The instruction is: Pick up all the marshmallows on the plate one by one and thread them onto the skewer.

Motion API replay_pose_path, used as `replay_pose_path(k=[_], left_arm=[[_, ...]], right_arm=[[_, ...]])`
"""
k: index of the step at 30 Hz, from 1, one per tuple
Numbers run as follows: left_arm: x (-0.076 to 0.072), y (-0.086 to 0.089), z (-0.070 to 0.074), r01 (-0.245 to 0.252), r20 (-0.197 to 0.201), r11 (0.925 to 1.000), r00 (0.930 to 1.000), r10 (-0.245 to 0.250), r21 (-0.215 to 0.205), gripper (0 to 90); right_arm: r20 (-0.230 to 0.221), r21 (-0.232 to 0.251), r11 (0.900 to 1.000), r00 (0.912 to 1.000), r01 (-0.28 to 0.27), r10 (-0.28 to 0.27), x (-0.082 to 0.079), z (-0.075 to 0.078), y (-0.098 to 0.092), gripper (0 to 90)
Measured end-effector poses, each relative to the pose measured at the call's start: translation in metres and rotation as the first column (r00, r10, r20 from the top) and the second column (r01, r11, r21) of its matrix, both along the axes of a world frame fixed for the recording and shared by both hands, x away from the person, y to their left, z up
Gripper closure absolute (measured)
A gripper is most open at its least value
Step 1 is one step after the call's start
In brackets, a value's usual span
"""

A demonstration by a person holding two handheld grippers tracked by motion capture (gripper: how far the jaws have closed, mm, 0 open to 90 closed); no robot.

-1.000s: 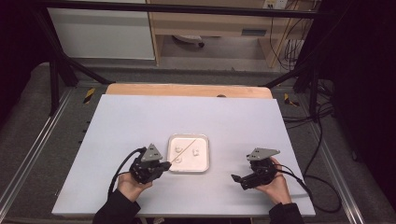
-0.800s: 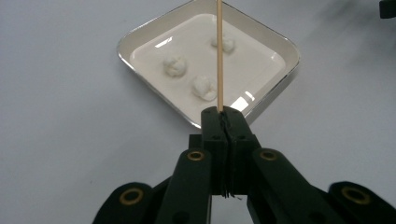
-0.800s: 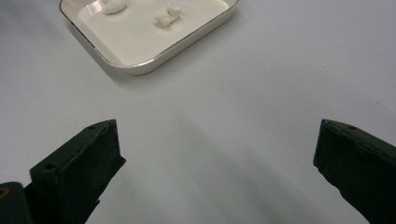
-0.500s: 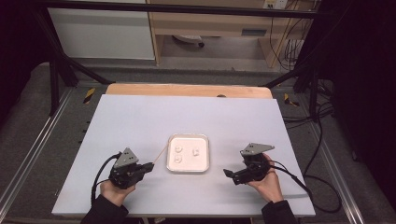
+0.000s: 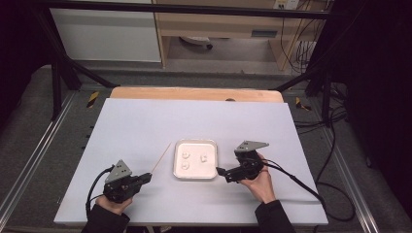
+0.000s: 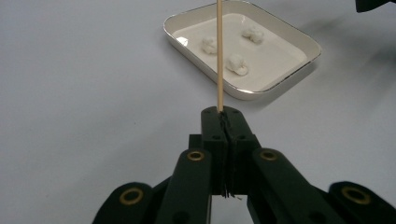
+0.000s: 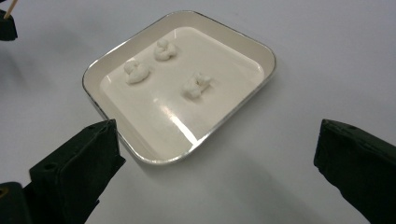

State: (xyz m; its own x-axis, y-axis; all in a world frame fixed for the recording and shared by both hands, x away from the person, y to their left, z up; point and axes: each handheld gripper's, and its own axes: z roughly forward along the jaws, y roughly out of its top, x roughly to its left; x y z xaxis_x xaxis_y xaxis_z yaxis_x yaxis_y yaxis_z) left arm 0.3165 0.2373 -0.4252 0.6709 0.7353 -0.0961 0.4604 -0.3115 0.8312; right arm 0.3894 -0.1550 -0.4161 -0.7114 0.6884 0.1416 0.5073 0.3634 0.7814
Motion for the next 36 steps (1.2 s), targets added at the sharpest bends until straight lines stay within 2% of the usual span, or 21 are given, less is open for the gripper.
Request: replay_pose_path(k=[2,7,11,17,21,25,31,32,36], left_arm=[[0.0,0.0,0.0,-0.006,0.008,1.0,0.9999,0.006,0.0,88.3],[-0.001,-0.001,-0.001,-0.005,0.008,1.0,1.0,0.005,-0.005,88.2],[0.0,-0.001,-0.002,-0.001,0.0,1.0,1.0,0.001,0.0,88.2],[0.0,-0.001,-0.003,-0.001,0.003,1.0,1.0,0.001,-0.003,88.2],[0.001,0.0,-0.003,-0.007,0.004,1.0,1.0,0.007,-0.007,88.2],[0.001,-0.001,-0.004,-0.008,-0.002,1.0,1.0,0.008,-0.002,88.2],[0.002,-0.001,-0.005,-0.009,-0.004,1.0,0.9999,0.009,-0.002,88.2],[0.002,-0.001,-0.005,-0.009,-0.006,1.0,0.9999,0.009,-0.002,88.2],[0.002,-0.002,-0.005,-0.004,-0.007,1.0,1.0,0.004,0.001,88.2]], right_arm=[[-0.004,0.004,1.0,1.0,0.0,0.0,0.002,0.0,0.004,1.2],[-0.004,0.014,1.0,1.0,-0.001,0.001,0.016,0.0,0.028,3.5],[-0.005,0.008,1.0,1.0,0.003,-0.003,0.024,0.0,0.038,5.3],[0.016,-0.015,1.0,0.9999,0.003,-0.003,0.038,-0.009,0.055,15.9],[0.006,-0.01,1.0,1.0,-0.007,0.007,0.042,-0.016,0.058,21.3],[0.0,-0.045,0.999,0.9998,-0.019,0.019,0.045,-0.026,0.061,29.6],[-0.004,-0.053,0.998,0.9994,-0.035,0.035,0.048,-0.03,0.062,39.7],[-0.002,-0.058,0.997,0.9992,-0.04,0.04,0.047,-0.032,0.062,45.9],[0.008,-0.071,0.996,0.9983,-0.057,0.057,0.046,-0.034,0.064,50.9]])
